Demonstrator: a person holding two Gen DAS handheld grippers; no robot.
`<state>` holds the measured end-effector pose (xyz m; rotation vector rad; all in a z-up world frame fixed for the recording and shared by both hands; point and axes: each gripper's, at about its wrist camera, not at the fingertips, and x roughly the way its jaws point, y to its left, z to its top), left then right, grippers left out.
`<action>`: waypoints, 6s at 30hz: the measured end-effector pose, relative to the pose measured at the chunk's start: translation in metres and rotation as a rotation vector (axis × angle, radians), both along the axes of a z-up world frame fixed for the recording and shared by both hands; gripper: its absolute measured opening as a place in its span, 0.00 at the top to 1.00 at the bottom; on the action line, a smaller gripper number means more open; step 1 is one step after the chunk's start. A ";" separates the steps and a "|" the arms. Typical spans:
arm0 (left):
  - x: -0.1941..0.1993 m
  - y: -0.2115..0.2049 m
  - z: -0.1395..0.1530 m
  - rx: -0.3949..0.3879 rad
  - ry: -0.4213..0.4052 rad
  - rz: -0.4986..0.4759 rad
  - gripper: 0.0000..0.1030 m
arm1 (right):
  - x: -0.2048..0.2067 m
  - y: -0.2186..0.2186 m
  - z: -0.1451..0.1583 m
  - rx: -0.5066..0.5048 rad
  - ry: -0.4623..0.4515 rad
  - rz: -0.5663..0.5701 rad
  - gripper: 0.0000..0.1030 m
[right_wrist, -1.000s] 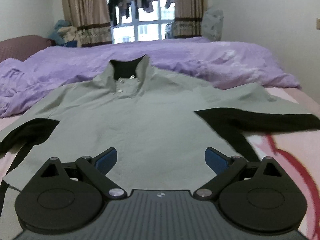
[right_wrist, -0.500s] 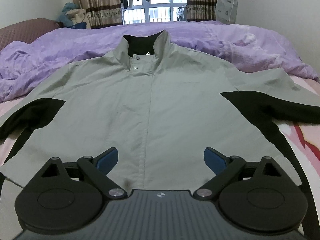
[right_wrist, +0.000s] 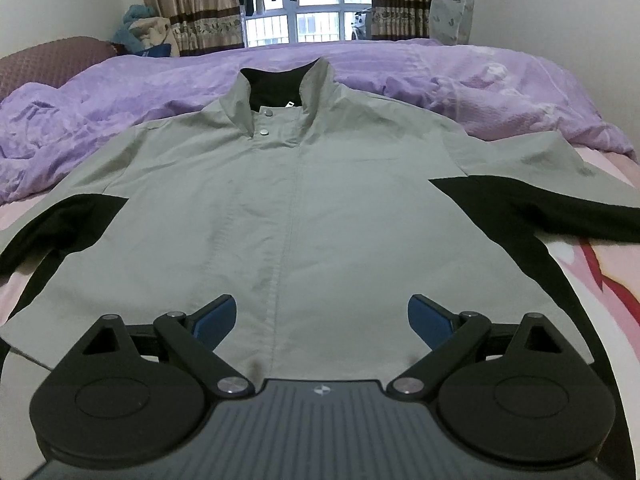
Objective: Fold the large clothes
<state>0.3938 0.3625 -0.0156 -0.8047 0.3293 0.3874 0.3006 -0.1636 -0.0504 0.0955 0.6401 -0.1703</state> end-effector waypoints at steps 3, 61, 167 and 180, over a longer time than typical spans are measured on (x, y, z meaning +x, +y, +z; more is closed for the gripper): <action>0.015 -0.054 0.038 0.024 -0.077 -0.141 0.99 | -0.005 -0.007 0.001 0.023 -0.008 -0.004 0.00; 0.133 -0.301 -0.065 0.333 0.357 -0.673 0.23 | 0.055 -0.180 -0.029 0.432 -0.148 -0.313 0.98; 0.128 -0.367 -0.050 0.161 0.240 -0.814 0.22 | 0.046 -0.146 0.020 0.275 -0.220 0.105 0.49; 0.112 -0.357 -0.004 0.312 0.037 -0.758 0.89 | 0.034 -0.186 0.014 0.378 -0.286 0.005 0.41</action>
